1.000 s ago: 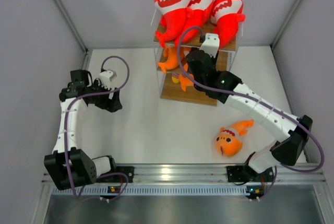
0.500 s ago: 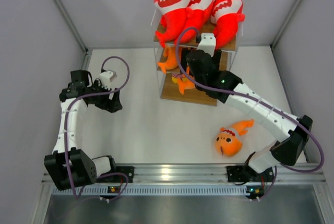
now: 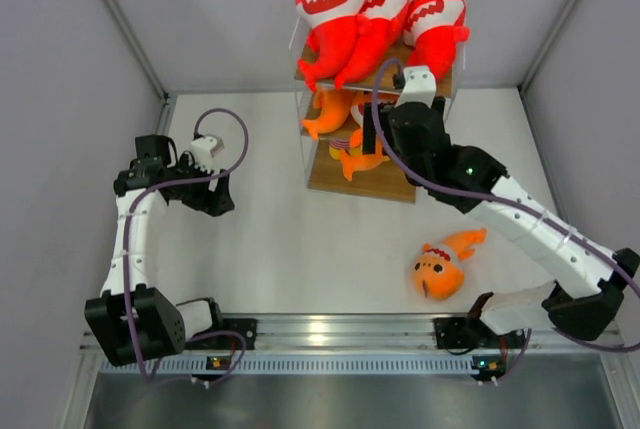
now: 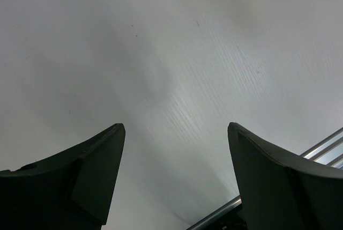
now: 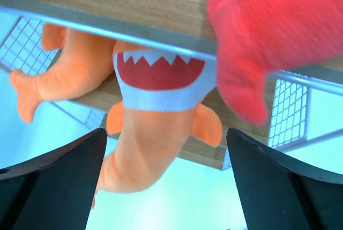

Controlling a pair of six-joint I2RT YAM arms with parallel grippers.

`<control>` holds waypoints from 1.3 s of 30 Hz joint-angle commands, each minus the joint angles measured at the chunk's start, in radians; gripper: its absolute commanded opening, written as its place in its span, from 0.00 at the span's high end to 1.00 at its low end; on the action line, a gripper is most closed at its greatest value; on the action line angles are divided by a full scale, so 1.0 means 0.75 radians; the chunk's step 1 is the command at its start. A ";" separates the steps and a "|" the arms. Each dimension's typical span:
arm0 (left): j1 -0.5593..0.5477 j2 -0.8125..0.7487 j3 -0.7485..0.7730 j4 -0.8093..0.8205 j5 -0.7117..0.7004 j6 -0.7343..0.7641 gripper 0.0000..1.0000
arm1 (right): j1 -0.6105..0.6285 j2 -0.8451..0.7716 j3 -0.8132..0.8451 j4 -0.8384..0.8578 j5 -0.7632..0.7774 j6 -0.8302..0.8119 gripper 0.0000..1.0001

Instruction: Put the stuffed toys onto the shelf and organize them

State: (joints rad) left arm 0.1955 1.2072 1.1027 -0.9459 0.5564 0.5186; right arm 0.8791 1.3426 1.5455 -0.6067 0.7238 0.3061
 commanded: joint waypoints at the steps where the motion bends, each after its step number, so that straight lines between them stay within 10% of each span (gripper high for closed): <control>1: -0.007 -0.035 -0.002 0.028 0.017 0.006 0.16 | 0.030 -0.127 -0.066 -0.042 -0.161 -0.060 0.07; 8: -0.005 -0.067 -0.012 0.028 0.007 0.022 0.16 | 0.318 -0.534 -0.597 0.399 -0.617 -1.048 0.07; 19: -0.005 -0.076 -0.008 0.026 -0.016 0.014 0.16 | 0.401 -0.516 -1.066 0.992 -0.425 -2.248 0.09; 30: -0.007 -0.041 0.019 0.028 0.017 0.010 0.16 | 0.372 -0.232 -1.112 1.412 -0.262 -2.658 0.10; 36: -0.007 -0.033 0.027 0.028 0.011 0.018 0.16 | 0.313 -0.217 -1.069 1.300 -0.276 -2.636 0.50; 39: -0.007 -0.033 0.031 0.028 0.023 0.022 0.16 | 0.284 -0.205 -1.032 1.218 -0.276 -2.593 0.46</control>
State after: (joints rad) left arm 0.1955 1.1831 1.0943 -0.9451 0.5560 0.5236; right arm 1.1130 1.1839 0.7094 0.3183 0.5072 -1.6547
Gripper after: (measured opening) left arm 0.842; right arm 0.528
